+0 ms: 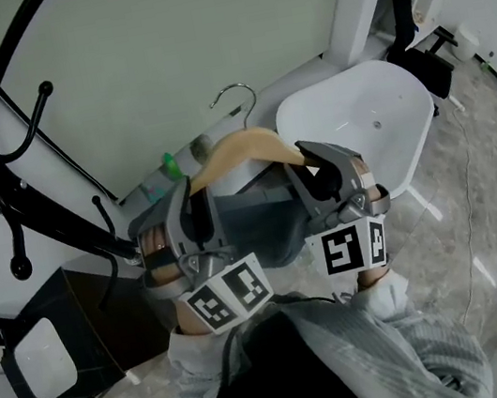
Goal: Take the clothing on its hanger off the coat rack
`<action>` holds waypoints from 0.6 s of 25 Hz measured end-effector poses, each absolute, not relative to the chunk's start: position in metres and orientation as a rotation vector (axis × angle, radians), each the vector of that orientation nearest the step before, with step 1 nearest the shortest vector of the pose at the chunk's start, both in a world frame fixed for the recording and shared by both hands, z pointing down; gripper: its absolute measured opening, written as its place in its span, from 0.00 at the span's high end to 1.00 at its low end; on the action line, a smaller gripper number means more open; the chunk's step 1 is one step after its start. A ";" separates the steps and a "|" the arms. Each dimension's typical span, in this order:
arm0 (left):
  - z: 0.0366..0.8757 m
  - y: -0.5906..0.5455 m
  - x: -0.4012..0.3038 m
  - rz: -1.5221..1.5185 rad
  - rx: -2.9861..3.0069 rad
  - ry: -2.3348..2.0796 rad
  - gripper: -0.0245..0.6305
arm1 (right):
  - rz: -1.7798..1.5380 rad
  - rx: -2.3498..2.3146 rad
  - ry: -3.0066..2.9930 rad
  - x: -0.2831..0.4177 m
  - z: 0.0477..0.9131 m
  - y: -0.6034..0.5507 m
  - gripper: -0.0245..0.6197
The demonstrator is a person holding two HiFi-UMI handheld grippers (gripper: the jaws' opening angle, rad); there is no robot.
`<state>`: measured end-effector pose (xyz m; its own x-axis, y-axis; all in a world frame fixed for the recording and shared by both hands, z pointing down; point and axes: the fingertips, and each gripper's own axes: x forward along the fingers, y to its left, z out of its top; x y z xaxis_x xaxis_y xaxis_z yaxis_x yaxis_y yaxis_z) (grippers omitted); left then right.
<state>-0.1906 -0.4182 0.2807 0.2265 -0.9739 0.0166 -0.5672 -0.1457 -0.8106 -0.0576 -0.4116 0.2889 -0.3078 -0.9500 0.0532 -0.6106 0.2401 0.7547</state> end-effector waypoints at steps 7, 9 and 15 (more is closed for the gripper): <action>0.287 -0.418 -0.184 -0.766 -1.820 1.407 0.81 | -0.820 1.417 -2.004 -0.051 0.300 -0.410 0.81; 0.287 -0.417 -0.183 -0.773 -1.819 1.407 0.81 | -0.811 1.414 -2.007 -0.050 0.302 -0.410 0.81; 0.290 -0.416 -0.184 -0.787 -1.819 1.417 0.81 | -0.810 1.403 -2.016 -0.052 0.304 -0.409 0.81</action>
